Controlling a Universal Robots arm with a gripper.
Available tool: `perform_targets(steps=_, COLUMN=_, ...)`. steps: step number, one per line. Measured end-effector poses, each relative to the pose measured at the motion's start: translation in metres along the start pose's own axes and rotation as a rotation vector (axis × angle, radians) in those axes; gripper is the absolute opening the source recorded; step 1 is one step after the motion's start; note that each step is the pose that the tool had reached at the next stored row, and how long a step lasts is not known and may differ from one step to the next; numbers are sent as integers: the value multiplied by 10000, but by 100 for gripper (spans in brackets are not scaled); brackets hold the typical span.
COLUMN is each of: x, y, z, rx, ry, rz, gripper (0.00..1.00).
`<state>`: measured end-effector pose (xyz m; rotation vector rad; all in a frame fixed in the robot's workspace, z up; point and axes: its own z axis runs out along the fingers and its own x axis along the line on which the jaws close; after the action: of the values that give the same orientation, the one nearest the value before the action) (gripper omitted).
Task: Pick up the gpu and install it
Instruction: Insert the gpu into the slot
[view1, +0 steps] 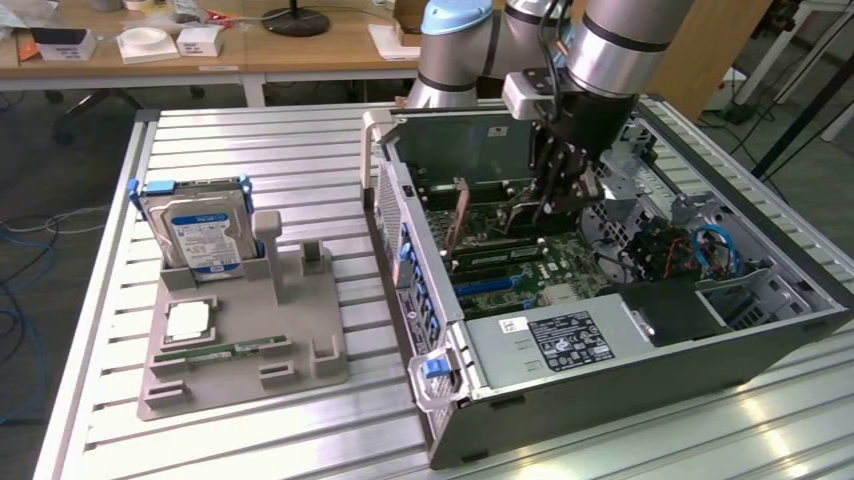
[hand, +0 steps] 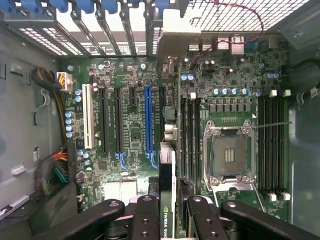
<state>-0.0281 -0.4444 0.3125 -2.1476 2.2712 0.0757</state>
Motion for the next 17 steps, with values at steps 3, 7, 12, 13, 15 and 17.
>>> perform_targets(steps=3, x=1, y=-1, z=23, rx=0, ry=19, rz=-29, gripper=26)
perform_targets(steps=7, x=2, y=-1, z=44, rx=-1, ry=24, rz=-53, gripper=26)
perform_targets(steps=12, x=2, y=-1, z=45, rx=-1, ry=23, rz=-54, gripper=26)
perform_targets(steps=13, x=2, y=-1, z=45, rx=-1, ry=23, rz=-54, gripper=26)
perform_targets(steps=15, x=2, y=-1, z=45, rx=-1, ry=23, rz=-54, gripper=26)
perform_targets(steps=17, x=2, y=-1, z=45, rx=-1, ry=23, rz=-54, gripper=26)
